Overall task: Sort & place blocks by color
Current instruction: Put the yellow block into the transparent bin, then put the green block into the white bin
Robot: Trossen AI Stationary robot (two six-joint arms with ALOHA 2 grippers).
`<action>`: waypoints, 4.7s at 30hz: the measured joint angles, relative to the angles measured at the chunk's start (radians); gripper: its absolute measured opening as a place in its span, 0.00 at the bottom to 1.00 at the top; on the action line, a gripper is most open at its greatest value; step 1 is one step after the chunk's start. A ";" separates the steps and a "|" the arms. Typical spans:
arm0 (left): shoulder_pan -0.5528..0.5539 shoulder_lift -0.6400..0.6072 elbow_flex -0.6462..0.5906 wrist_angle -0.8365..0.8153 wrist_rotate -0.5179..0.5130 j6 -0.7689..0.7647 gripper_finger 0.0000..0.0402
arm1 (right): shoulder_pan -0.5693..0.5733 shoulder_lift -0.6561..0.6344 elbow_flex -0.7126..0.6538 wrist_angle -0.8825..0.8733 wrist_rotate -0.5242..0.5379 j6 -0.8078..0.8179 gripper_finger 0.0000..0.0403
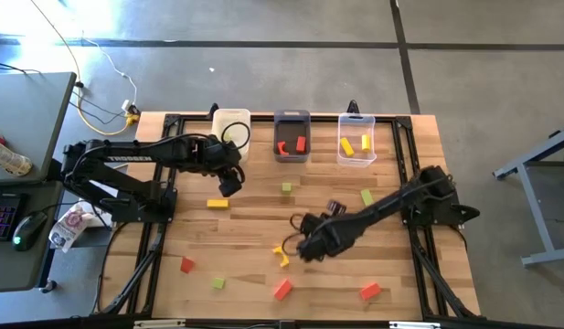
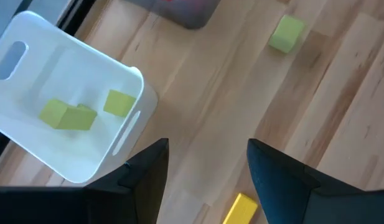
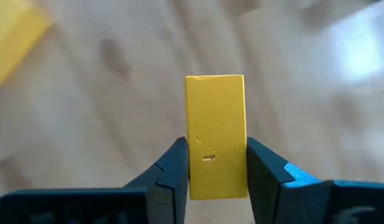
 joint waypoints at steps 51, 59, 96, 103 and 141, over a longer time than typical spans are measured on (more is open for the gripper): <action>-0.089 -0.004 -0.015 0.001 0.296 0.274 0.51 | -1.118 -0.198 -0.084 -0.077 -0.124 -0.500 0.25; -0.182 -0.004 -0.015 0.004 0.340 0.171 0.51 | -1.199 -0.198 -0.084 -0.059 -0.299 -0.658 0.25; -0.805 0.235 -0.014 0.125 0.226 -0.315 0.51 | -1.241 -0.123 -0.084 -0.064 -0.303 -0.767 0.54; -0.876 0.304 -0.014 0.195 0.241 -0.388 0.51 | -1.224 -0.124 -0.084 -0.095 -0.302 -0.754 0.56; -0.953 0.563 -0.014 0.316 0.216 -0.471 0.51 | -1.222 -0.322 -0.084 -0.089 -0.297 -0.681 0.56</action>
